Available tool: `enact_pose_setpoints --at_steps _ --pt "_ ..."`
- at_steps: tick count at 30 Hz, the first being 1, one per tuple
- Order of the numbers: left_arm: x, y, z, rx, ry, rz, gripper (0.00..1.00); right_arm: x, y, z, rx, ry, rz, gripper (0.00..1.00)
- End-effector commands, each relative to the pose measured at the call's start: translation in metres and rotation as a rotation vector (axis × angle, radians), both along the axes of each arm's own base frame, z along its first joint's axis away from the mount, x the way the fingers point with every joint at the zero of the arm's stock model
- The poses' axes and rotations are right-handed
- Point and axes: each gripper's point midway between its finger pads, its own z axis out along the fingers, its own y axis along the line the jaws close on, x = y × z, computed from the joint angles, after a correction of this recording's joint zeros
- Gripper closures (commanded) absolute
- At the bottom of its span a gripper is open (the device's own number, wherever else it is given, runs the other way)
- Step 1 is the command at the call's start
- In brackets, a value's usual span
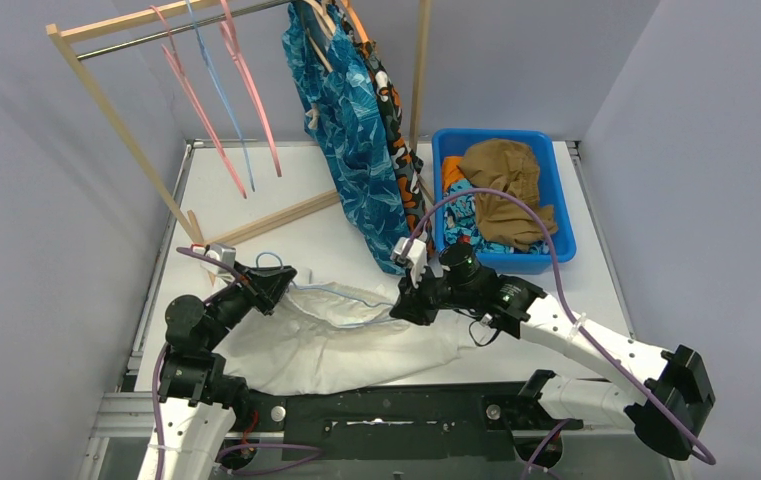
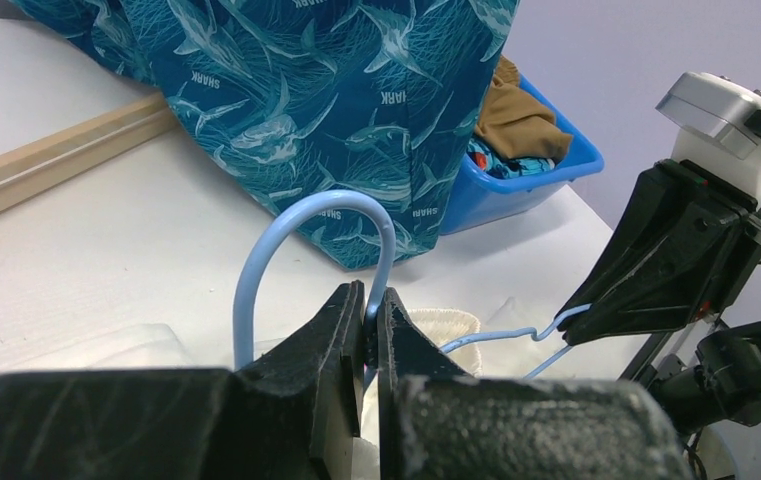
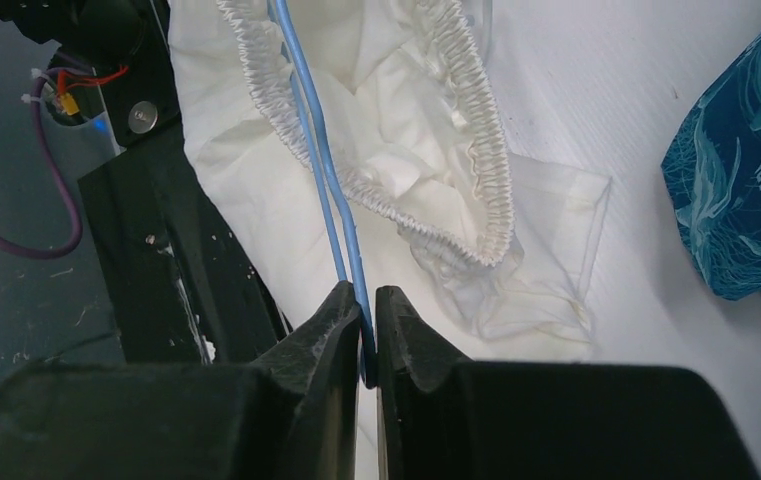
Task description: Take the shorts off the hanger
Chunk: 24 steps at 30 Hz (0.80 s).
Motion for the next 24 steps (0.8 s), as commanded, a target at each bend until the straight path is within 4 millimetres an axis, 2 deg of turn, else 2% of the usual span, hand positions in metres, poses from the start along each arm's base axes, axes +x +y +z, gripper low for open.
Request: enact_pose_setpoints --at_steps 1,4,5,7,11,15,24 --pt "0.000 0.000 0.022 -0.019 -0.077 0.000 0.95 0.013 0.005 0.032 0.093 -0.053 -0.029 0.97" --pt "0.002 0.002 0.020 -0.017 -0.063 0.018 0.51 0.013 0.003 0.037 0.092 -0.054 -0.031 1.00" --pt "0.003 0.003 0.019 -0.019 -0.057 0.024 0.42 0.013 0.002 0.038 0.090 -0.052 -0.036 1.00" --pt "0.005 0.006 0.018 -0.018 -0.045 0.043 0.32 0.015 -0.003 0.039 0.076 -0.039 -0.063 1.00" --pt "0.011 0.013 0.011 -0.005 -0.012 0.099 0.27 0.025 -0.020 0.044 0.044 -0.017 -0.144 1.00" --pt "0.016 0.018 0.006 0.010 0.019 0.132 0.26 0.022 -0.025 0.069 0.092 -0.059 -0.151 1.00" --pt "0.020 0.029 0.002 0.024 0.042 0.201 0.26 0.025 -0.053 0.122 0.169 -0.237 -0.253 1.00"
